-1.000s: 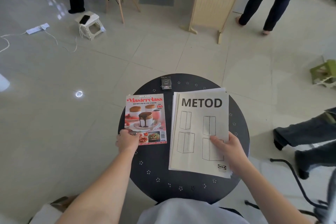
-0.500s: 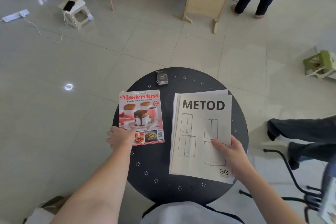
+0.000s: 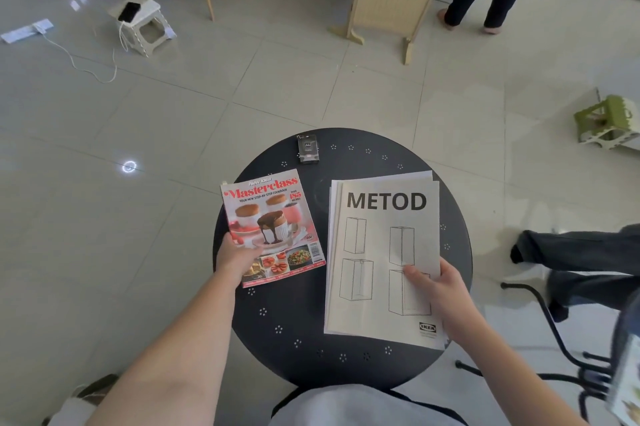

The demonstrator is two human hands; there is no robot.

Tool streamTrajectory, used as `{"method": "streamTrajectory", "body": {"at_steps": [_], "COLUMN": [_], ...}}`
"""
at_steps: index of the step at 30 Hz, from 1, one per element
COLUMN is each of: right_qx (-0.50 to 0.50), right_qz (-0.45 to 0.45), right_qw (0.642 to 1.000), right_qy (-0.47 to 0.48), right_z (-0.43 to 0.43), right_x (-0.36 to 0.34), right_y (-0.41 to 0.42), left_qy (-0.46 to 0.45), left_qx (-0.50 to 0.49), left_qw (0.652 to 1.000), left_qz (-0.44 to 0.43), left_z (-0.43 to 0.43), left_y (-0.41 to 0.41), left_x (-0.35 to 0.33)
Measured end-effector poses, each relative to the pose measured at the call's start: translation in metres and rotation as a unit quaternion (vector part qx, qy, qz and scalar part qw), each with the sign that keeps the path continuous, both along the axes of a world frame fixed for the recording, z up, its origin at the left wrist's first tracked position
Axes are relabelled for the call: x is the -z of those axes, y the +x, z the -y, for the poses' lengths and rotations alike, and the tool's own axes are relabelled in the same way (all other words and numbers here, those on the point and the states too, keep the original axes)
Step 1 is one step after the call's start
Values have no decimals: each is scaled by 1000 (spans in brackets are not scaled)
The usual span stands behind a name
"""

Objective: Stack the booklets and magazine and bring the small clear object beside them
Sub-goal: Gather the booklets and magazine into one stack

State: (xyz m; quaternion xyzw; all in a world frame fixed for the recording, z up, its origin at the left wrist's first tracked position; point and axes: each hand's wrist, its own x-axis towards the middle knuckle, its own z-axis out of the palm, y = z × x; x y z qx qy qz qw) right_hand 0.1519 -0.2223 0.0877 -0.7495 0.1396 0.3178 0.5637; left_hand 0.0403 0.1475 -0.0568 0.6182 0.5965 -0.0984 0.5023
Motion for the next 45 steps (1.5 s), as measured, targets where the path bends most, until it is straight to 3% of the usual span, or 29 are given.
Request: {"method": "streamTrajectory", "body": {"at_steps": [4,10,16,28,37,45], "right_qx": [-6,-29,-60,-64,-74,-83], "right_qz": [-2,0,1,10,34,-2], "right_qw": [1000,999,998,993,985,980], "right_qy": [6,21,37,96,151,183], "right_z": [1,3,8,26,46,56], "right_x": [-2,-4,-7,-20,-42,-47], "right_y": [-2,-3,2,14,27,31], "left_qy": [-38,-20,-18,-108,-166,-168], "left_qx": [-37,-45,-54,-45,10,60], "left_qw": [993,982,974,949,927,922], "left_qz": [107,182,218,294,337,343], "left_z": [20,55,81,146,178,209], "left_y": [-21,-39,-51,-50,-31,-17], "left_x": [-10,-43,-72,-129,-177,-192]}}
